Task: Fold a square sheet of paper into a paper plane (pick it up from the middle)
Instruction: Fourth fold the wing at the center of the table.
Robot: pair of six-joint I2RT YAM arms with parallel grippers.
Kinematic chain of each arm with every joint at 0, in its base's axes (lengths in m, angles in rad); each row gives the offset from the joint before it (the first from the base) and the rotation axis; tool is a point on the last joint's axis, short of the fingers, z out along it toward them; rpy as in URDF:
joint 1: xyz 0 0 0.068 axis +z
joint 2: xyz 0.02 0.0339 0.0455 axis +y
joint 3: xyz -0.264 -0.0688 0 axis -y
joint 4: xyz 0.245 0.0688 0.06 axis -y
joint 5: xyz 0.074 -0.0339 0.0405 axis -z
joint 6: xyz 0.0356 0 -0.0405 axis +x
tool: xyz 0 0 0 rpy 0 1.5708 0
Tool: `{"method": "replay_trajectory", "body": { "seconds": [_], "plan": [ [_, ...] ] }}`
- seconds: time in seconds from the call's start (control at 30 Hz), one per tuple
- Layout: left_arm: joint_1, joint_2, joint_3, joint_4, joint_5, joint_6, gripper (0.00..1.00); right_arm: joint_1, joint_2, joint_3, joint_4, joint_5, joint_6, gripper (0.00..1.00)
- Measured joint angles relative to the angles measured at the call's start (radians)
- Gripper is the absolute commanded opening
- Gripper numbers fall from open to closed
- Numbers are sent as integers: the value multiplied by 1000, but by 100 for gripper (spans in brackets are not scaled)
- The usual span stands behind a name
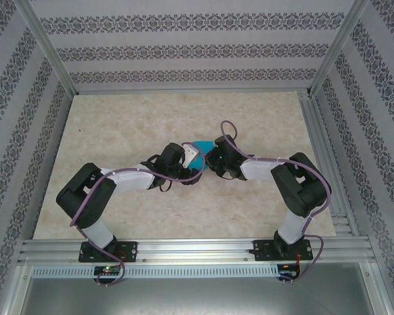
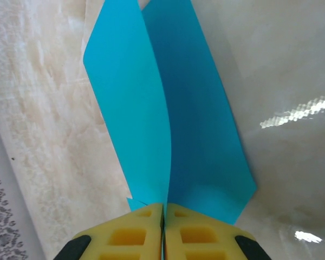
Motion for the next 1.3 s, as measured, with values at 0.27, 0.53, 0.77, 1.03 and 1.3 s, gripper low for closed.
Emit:
{"method": "replay_trajectory", "body": {
  "seconds": [0.27, 0.53, 0.77, 1.03, 1.3],
  "plan": [
    [-26, 43, -1, 71, -47, 90, 54, -13, 0, -42, 54, -29, 82, 10],
    [-32, 88, -19, 174, -48, 139, 56, -13, 0, -51, 94, -47, 141, 13],
    [-43, 113, -25, 204, -77, 164, 47, -13, -2, -69, 132, -68, 189, 14],
    [-43, 133, -27, 237, -138, 180, 34, -37, -14, -98, 161, -91, 209, 29],
    [-43, 133, -34, 243, -142, 181, 28, -100, -29, -99, 157, -105, 142, 36]
  ]
}}
